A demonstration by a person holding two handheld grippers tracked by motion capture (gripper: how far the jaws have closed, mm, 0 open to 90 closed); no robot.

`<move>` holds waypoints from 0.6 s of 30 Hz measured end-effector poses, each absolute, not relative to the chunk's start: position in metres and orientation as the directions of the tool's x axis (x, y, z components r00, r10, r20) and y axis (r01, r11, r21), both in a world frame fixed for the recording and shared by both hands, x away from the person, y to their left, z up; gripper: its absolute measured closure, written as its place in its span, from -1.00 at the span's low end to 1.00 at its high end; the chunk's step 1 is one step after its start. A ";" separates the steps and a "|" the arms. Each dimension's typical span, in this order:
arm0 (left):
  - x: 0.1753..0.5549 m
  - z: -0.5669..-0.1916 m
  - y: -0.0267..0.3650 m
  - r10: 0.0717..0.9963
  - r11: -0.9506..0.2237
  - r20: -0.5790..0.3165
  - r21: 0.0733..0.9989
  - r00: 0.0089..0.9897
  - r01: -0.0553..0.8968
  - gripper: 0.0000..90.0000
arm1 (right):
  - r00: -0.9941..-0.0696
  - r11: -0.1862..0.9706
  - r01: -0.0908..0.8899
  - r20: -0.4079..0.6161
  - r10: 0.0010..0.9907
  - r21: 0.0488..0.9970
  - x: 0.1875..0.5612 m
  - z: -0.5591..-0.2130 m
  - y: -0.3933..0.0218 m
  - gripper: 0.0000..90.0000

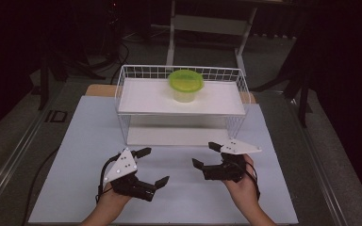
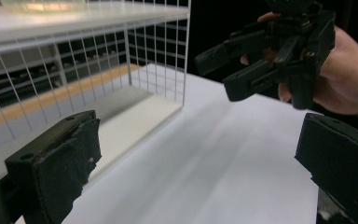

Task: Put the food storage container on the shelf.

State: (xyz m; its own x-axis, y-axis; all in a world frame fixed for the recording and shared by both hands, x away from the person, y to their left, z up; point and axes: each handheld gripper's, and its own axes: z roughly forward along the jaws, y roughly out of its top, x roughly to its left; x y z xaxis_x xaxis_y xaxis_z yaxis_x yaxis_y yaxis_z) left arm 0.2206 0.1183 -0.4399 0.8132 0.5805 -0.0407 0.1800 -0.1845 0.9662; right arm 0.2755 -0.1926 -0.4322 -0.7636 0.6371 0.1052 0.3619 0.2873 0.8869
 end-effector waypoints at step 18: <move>0.208 -0.476 0.132 0.579 -0.251 -0.033 0.943 0.815 0.217 -0.99 | -0.751 0.310 0.422 0.138 0.645 0.852 0.259 -0.468 -0.217 -0.66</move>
